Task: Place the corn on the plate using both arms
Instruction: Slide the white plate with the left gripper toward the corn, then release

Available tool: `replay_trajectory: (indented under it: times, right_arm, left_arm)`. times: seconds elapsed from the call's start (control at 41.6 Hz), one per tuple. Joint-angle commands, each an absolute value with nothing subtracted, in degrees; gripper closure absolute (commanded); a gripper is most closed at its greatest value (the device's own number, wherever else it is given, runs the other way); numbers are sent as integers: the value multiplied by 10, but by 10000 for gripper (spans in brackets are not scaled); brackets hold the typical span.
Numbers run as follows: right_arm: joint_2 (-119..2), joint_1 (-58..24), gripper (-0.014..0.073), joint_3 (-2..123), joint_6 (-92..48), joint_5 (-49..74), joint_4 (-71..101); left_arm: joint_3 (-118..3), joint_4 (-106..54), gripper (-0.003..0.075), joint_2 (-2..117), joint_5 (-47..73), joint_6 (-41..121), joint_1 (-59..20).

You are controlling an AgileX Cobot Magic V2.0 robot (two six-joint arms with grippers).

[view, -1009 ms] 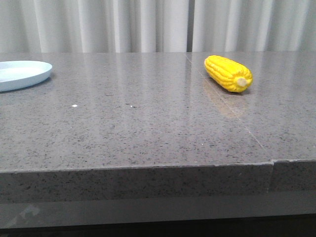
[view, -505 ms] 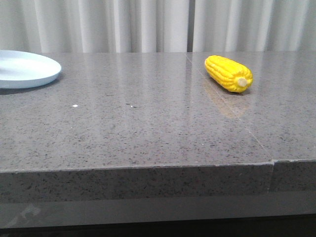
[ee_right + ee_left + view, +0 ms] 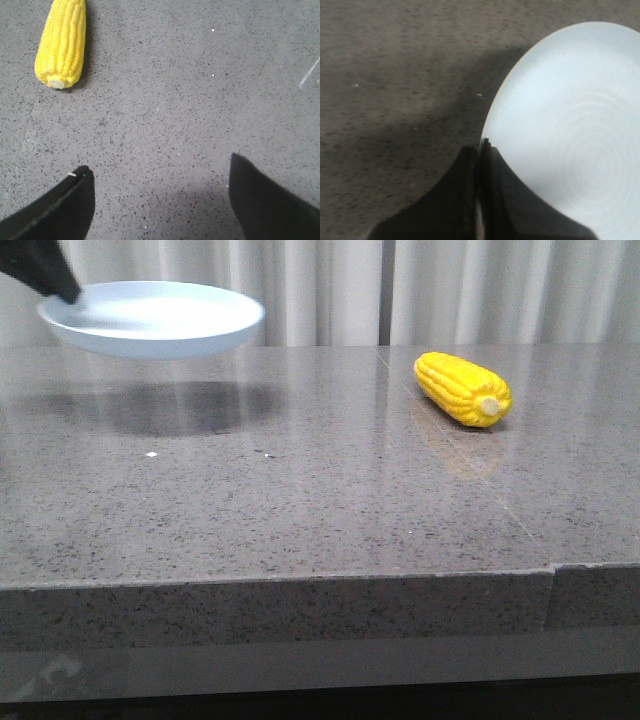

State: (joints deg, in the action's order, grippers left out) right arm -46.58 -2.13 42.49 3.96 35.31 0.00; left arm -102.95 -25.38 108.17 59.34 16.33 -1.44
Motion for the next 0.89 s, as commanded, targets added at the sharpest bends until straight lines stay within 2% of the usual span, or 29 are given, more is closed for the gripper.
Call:
replay_trajectory:
  times: [0.0, 0.457, 0.553, 0.721, 0.793, 0.865]
  right_arm:
    - [-465, -19, 13, 444, 37, 321, -11]
    - [-465, -19, 13, 444, 37, 322, -11]
    - [-465, -19, 13, 444, 37, 322, -11]
    - [-465, -19, 13, 444, 37, 322, -11]
    - [-465, -19, 13, 444, 37, 322, -11]
    - [-465, -19, 13, 444, 37, 322, -11]
  left_arm:
    - [-1048, -280, 741, 1062, 578, 164, -49]
    - [-1047, -278, 733, 1131, 575, 164, -129]
    - [-1047, -275, 650, 1134, 573, 164, -132]
    - [-1051, -266, 384, 1132, 568, 164, -132]
    - [-1051, -249, 313, 1122, 567, 164, -132]
    - [-1051, -226, 290, 1104, 565, 164, -132]
